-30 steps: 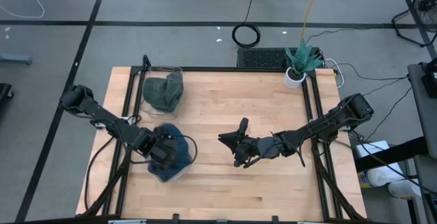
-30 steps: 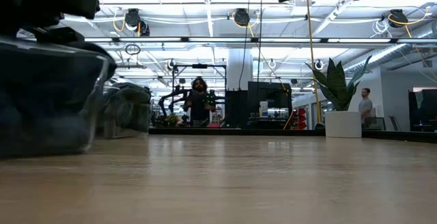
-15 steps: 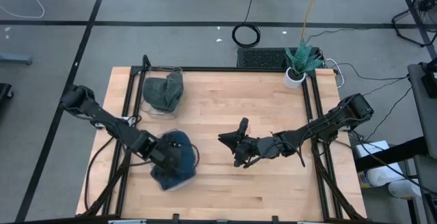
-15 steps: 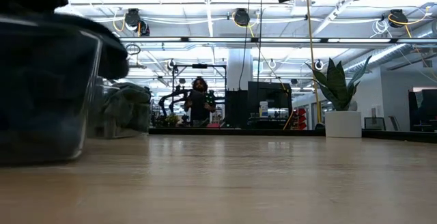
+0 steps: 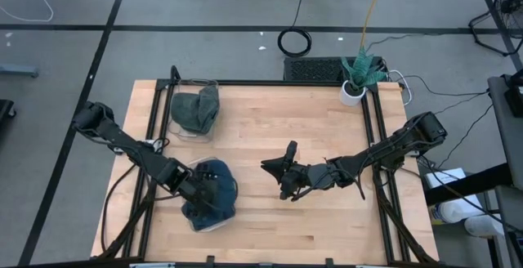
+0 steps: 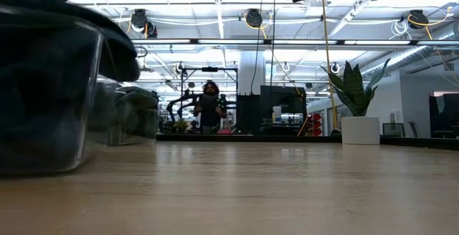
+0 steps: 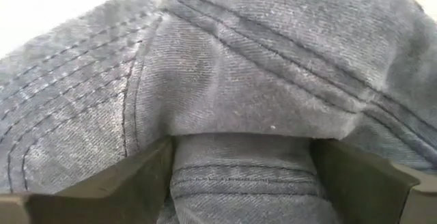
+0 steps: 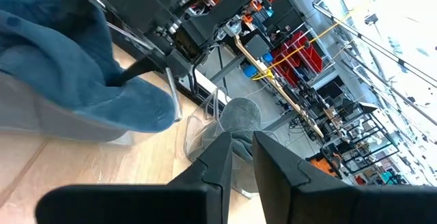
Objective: Pick & Place hat
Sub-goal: Put the blue cap into the bottom transparent bin
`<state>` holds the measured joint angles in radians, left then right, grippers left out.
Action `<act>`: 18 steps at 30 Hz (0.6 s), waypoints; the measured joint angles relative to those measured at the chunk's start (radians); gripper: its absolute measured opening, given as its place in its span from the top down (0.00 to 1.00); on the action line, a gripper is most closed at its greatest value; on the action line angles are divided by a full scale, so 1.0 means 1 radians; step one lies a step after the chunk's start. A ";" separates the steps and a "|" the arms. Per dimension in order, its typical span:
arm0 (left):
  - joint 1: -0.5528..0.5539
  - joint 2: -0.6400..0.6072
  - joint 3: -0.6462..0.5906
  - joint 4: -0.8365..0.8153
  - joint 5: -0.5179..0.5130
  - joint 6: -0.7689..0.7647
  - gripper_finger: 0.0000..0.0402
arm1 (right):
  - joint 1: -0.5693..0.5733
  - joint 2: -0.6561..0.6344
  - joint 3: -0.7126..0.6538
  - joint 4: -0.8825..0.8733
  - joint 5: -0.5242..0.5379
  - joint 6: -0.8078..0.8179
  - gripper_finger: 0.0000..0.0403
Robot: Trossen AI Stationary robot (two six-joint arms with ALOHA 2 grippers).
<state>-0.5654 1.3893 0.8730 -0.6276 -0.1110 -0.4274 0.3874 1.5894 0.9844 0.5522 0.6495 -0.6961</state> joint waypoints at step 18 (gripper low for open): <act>0.007 0.001 0.147 -0.021 0.013 0.002 0.13 | 0.000 0.000 0.001 0.005 0.001 0.000 0.88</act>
<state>-0.5583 1.3903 1.0197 -0.6482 -0.0977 -0.4251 0.3875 1.5898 0.9852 0.5571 0.6506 -0.6963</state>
